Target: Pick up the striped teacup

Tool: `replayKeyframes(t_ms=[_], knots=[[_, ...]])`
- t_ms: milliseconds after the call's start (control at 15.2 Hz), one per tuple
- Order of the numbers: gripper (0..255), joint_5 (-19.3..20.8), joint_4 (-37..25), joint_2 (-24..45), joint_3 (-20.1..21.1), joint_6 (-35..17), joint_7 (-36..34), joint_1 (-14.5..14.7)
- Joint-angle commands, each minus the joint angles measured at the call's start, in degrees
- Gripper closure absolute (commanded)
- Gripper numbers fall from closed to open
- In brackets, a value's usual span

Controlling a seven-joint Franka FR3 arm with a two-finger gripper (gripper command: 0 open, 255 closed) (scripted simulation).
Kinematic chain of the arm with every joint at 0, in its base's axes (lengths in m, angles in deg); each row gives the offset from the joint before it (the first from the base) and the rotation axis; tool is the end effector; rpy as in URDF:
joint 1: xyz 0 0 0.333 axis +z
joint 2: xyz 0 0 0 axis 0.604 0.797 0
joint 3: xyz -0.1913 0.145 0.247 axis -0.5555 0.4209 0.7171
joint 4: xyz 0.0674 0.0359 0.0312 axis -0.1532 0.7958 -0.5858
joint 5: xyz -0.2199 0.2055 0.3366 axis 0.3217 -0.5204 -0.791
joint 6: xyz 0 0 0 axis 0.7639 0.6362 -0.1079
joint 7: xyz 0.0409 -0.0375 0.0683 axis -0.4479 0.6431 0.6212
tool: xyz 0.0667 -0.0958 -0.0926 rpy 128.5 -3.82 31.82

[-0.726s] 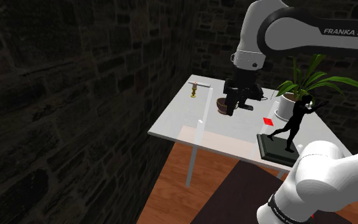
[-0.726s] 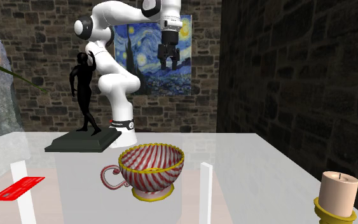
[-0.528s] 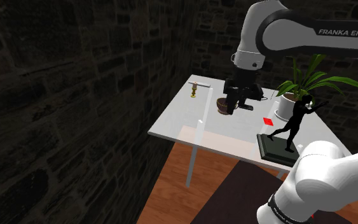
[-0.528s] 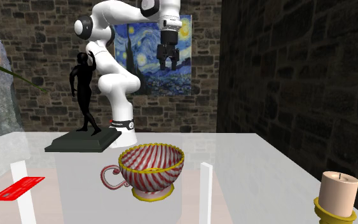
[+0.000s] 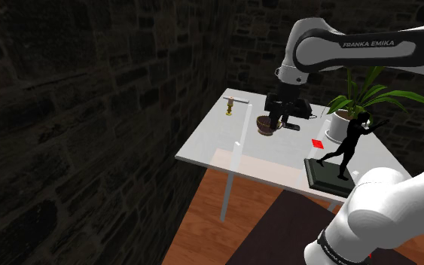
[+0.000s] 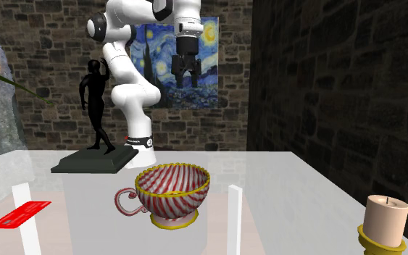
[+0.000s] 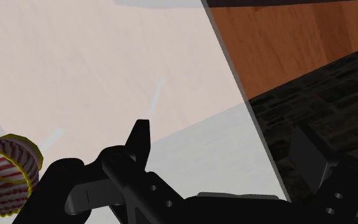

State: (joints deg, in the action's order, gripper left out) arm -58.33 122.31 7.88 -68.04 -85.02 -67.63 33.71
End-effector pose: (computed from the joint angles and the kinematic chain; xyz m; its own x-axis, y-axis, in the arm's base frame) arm 0.3827 -0.1129 0.4966 0.9988 -0.0277 -0.0392 -0.0292 -0.9989 -0.0372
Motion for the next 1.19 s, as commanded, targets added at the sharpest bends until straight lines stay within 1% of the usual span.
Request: replayKeyframes(t_ms=[0, 330, 594, 858, 1122], knots=[[0, 0.8, -1.0, 2.8, -2.4, -2.1, 2.7, -0.6], [0, 1.5, -4.8, 10.5, -8.3, -6.6, 9.4, -1.6], [0, 0.3, -9.1, 17.7, -12.9, -9.7, 15.3, -2.0], [0, -2.7, -14.6, 25.8, -17.1, -12.0, 21.7, -2.4], [0, -7.6, -21.2, 34.9, -20.5, -13.2, 28.6, -3.4]])
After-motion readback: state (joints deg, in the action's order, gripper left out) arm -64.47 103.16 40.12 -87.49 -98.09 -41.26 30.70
